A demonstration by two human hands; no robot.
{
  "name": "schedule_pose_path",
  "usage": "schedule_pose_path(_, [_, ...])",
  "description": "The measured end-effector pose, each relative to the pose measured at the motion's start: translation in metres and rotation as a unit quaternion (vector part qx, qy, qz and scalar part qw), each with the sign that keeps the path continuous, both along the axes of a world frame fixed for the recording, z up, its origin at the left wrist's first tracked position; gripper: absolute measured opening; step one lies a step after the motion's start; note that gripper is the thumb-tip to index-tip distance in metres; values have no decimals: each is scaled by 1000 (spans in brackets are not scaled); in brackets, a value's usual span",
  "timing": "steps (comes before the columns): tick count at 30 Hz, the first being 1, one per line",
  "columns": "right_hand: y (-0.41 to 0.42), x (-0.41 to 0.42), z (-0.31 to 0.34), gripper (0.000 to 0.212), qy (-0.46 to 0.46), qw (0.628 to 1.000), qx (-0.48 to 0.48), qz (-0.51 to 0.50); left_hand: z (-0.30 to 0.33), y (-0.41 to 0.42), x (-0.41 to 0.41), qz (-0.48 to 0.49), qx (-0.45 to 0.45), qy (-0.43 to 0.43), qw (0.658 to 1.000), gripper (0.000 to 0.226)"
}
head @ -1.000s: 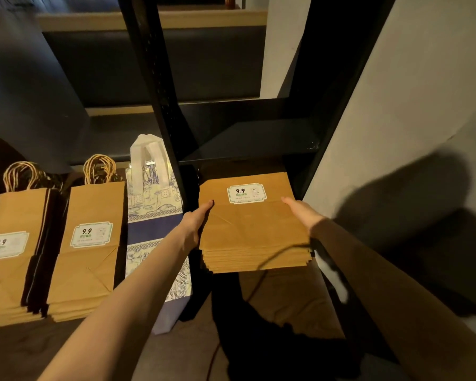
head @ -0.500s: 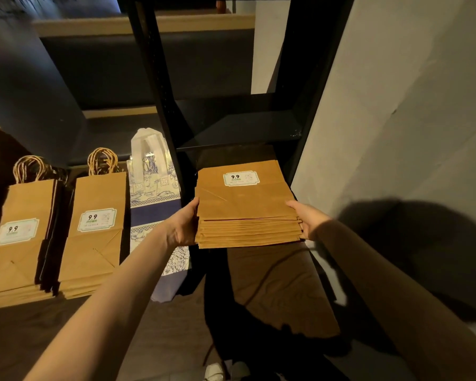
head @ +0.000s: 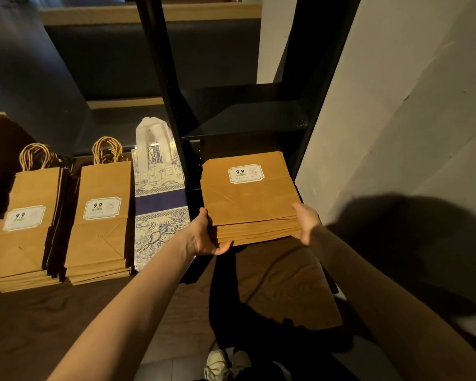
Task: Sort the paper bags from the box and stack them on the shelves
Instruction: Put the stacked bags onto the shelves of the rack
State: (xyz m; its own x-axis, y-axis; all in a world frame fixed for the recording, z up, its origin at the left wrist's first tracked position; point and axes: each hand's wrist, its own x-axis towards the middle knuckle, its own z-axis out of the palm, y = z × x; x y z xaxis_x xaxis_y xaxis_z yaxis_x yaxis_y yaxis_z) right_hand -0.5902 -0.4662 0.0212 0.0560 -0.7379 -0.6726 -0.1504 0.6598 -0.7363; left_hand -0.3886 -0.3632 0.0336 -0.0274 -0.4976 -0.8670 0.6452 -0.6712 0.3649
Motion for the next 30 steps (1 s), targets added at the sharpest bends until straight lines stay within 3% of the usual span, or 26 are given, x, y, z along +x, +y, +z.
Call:
schedule_pose_path(4, [-10, 13, -2, 35, -32, 998, -35, -29, -2, -12, 3, 72, -15, -15, 997, 37])
schedule_pose_path(8, [-30, 26, -10, 41, -49, 998, -33, -36, -9, -28, 13, 138, -20, -50, 989, 34])
schedule_pose_path(12, [-48, 40, -11, 32, -114, 992, -15, -57, -12, -42, 19, 162, -36, -83, 983, 34])
schedule_pose_path(18, [-68, 60, -16, 39, -150, 985, -19, -85, -17, -68, 32, 188, -36, -96, 977, 19])
schedule_pose_path(24, [-60, 62, -10, 44, -60, 998, -30, -20, -12, -64, 26, 173, -53, -98, 979, 30])
schedule_pose_path(27, [-55, 55, 0, 35, 8, 999, -27, 33, 0, -55, 25, 130, -50, -129, 982, 29])
schedule_pose_path(30, [-42, 47, 17, 37, 8, 998, -21, 54, 12, -42, 26, 71, -37, -165, 983, 26])
